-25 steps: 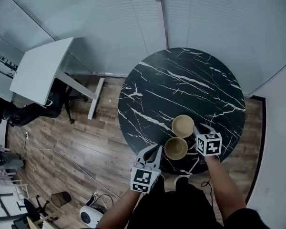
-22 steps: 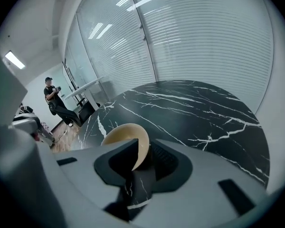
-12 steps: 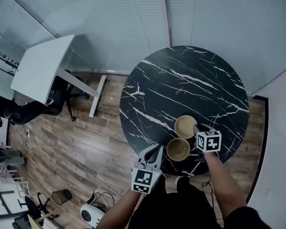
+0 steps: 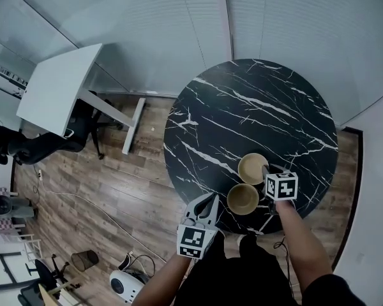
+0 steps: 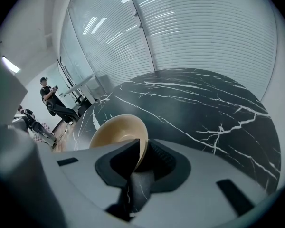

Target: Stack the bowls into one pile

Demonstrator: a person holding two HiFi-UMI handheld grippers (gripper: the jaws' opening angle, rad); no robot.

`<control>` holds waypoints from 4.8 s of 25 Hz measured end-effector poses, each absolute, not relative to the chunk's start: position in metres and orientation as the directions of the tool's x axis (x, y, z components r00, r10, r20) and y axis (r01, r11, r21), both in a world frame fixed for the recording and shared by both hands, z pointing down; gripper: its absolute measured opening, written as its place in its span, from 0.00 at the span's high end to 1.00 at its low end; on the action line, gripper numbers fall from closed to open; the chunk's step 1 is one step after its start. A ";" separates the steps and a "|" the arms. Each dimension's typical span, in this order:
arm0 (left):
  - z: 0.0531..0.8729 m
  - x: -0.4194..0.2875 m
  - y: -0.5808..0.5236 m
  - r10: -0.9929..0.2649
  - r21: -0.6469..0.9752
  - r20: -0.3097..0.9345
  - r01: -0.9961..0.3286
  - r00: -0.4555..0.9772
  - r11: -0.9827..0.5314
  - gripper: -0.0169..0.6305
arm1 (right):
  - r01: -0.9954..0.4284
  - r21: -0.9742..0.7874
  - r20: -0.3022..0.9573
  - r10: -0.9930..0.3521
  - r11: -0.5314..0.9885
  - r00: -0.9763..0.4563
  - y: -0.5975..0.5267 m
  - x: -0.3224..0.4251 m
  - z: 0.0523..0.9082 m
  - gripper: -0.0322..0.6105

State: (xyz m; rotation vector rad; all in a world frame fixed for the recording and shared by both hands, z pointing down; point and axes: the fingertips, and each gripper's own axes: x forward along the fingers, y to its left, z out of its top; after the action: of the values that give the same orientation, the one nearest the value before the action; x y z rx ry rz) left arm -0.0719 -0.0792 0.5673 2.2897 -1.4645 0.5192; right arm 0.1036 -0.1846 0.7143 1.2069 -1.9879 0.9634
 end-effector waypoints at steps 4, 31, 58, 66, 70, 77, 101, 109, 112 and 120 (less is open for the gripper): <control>0.569 -0.084 -0.080 -0.785 0.132 0.500 -0.928 0.366 -0.349 0.95 | -0.915 -0.271 0.790 -0.475 0.299 -0.389 -0.185 0.103 0.716 0.87; 0.567 -0.084 -0.073 -0.786 0.140 0.491 -0.924 0.376 -0.355 0.95 | -0.923 -0.309 0.739 -0.553 0.229 -0.384 -0.192 0.112 0.689 0.91; 0.558 -0.077 -0.039 -0.797 0.126 0.468 -0.921 0.382 -0.368 0.95 | -0.870 -0.377 0.636 -0.594 0.319 -0.493 -0.139 0.090 0.616 0.91; 0.557 -0.084 -0.028 -0.802 0.125 0.469 -0.927 0.369 -0.353 0.95 | -0.862 -0.383 0.666 -0.548 0.333 -0.507 -0.112 0.079 0.630 0.91; 0.559 -0.087 -0.023 -0.804 0.128 0.472 -0.930 0.362 -0.344 0.95 | -0.862 -0.382 0.688 -0.519 0.335 -0.506 -0.103 0.075 0.641 0.91; 0.556 -0.095 -0.017 -0.813 0.119 0.467 -0.935 0.349 -0.334 0.95 | -0.866 -0.372 0.718 -0.487 0.334 -0.497 -0.091 0.073 0.656 0.91; 0.559 -0.091 -0.006 -0.801 0.107 0.465 -0.922 0.377 -0.372 0.95 | -0.872 -0.334 0.717 -0.504 0.358 -0.482 -0.089 0.070 0.672 0.79; 0.555 -0.094 -0.008 -0.809 0.104 0.457 -0.926 0.369 -0.363 0.95 | -0.851 -0.324 0.654 -0.552 0.413 -0.517 -0.093 0.066 0.636 0.79; 0.549 -0.088 -0.011 -0.811 0.104 0.445 -0.921 0.380 -0.375 0.95 | -0.838 -0.324 0.616 -0.574 0.439 -0.540 -0.094 0.063 0.615 0.80; 0.518 -0.076 -0.033 -0.836 0.080 0.373 -0.912 0.402 -0.403 0.95 | -0.814 -0.335 0.454 -0.676 0.475 -0.581 -0.099 0.061 0.548 0.86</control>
State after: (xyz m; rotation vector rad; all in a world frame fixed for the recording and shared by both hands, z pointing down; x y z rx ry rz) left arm -0.0763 -0.0328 0.5179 2.3903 -1.5308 0.3998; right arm 0.0614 -0.0995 0.5477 1.2748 -2.4656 0.7691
